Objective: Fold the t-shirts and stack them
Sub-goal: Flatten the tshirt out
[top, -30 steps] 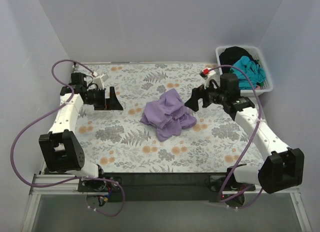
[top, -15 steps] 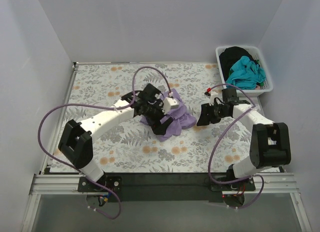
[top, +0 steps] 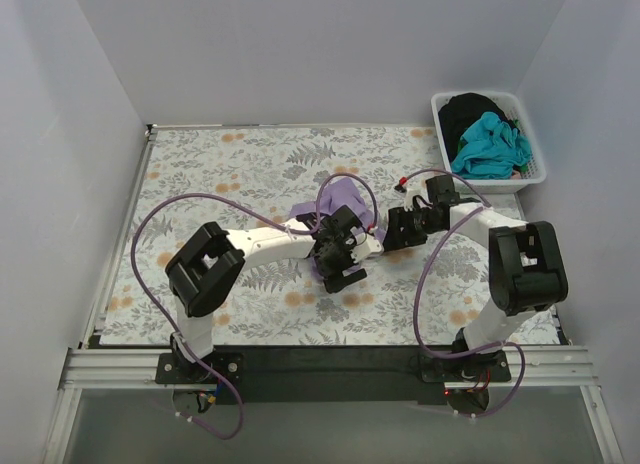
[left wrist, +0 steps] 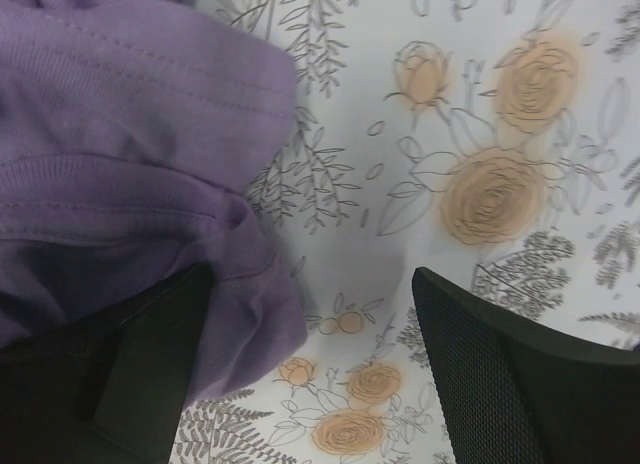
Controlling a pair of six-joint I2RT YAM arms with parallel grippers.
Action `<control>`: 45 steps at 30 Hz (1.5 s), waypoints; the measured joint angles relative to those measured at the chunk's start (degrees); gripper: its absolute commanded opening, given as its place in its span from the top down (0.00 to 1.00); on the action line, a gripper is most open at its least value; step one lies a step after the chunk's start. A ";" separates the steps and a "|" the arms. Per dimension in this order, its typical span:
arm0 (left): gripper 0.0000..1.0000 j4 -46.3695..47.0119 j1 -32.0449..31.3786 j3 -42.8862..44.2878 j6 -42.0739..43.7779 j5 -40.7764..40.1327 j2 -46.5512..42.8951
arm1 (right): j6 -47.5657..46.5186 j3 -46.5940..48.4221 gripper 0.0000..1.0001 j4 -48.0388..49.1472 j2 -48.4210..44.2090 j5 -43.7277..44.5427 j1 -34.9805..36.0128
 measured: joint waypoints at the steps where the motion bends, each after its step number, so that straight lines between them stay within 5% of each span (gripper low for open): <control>1: 0.19 0.48 0.11 -0.31 -0.02 -1.01 0.39 | 0.26 0.17 0.36 0.35 0.33 0.50 0.52; 4: 0.26 1.73 0.13 -0.96 0.02 -3.06 0.94 | 0.96 1.29 0.36 1.60 2.73 2.19 1.70; 8: 0.63 3.32 0.13 -1.60 0.13 -4.98 0.92 | 1.64 2.38 0.46 3.65 4.07 3.98 3.43; 12: 1.00 4.79 0.63 -2.29 -1.22 -6.45 0.46 | 1.16 3.43 0.91 4.83 5.66 6.54 5.53; 13: 1.00 4.70 1.09 -2.25 -1.90 -6.51 0.31 | 0.92 3.65 0.98 4.79 6.16 6.95 5.95; 17: 1.00 0.11 6.82 -0.22 -5.07 -3.06 -1.05 | -0.09 6.36 0.99 1.79 6.25 7.52 5.42; 24: 1.00 -2.82 32.79 11.02 -11.63 3.48 -14.12 | -5.46 18.69 0.99 -4.57 -1.79 7.98 -1.75; 31: 1.00 -4.46 52.94 13.03 -16.28 6.78 -27.52 | -12.41 29.79 0.99 -8.28 -11.87 9.73 -7.06; 36: 1.00 -7.93 60.04 0.44 -13.88 4.81 -33.79 | -17.14 26.18 0.99 -13.11 -18.71 10.49 -7.56; 45: 0.94 -14.56 63.95 -25.07 -5.38 -2.32 -36.96 | -26.14 3.13 0.99 -20.98 -24.59 13.64 -7.17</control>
